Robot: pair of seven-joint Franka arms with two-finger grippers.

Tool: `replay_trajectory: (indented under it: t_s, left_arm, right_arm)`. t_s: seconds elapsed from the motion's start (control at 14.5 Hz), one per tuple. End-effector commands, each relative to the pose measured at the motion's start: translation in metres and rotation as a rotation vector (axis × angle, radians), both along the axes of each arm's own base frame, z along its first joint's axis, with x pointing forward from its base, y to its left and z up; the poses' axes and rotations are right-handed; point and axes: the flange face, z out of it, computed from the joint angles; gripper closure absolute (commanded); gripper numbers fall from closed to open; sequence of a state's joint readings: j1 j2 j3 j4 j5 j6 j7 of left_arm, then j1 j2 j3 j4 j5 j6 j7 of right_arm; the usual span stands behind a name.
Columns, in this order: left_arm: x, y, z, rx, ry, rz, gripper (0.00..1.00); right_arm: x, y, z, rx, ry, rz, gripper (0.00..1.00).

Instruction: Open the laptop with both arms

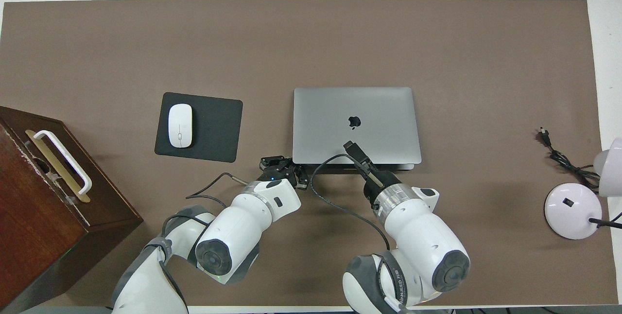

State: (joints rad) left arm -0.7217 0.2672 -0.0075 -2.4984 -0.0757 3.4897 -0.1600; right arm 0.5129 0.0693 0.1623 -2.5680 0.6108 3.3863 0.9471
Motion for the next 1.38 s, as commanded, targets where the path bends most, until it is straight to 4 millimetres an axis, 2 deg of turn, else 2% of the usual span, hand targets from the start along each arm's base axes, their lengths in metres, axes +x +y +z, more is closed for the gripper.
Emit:
replay_trajectory:
  t_s: [0.0, 0.48, 1.31]
  left_arm:
    - [0.004, -0.004, -0.021, 0.024, 0.006, -0.011, 1.00]
    - [0.003, -0.005, -0.022, 0.027, 0.008, -0.014, 1.00]
    - [0.003, -0.003, -0.023, 0.033, 0.006, -0.018, 1.00]
  right_arm:
    - [0.011, 0.010, 0.006, 0.014, -0.009, 0.006, 0.00]
    - [0.030, 0.023, 0.019, 0.043, -0.039, 0.006, 0.00]
    - [0.077, 0.058, 0.062, 0.131, -0.136, 0.005, 0.00]
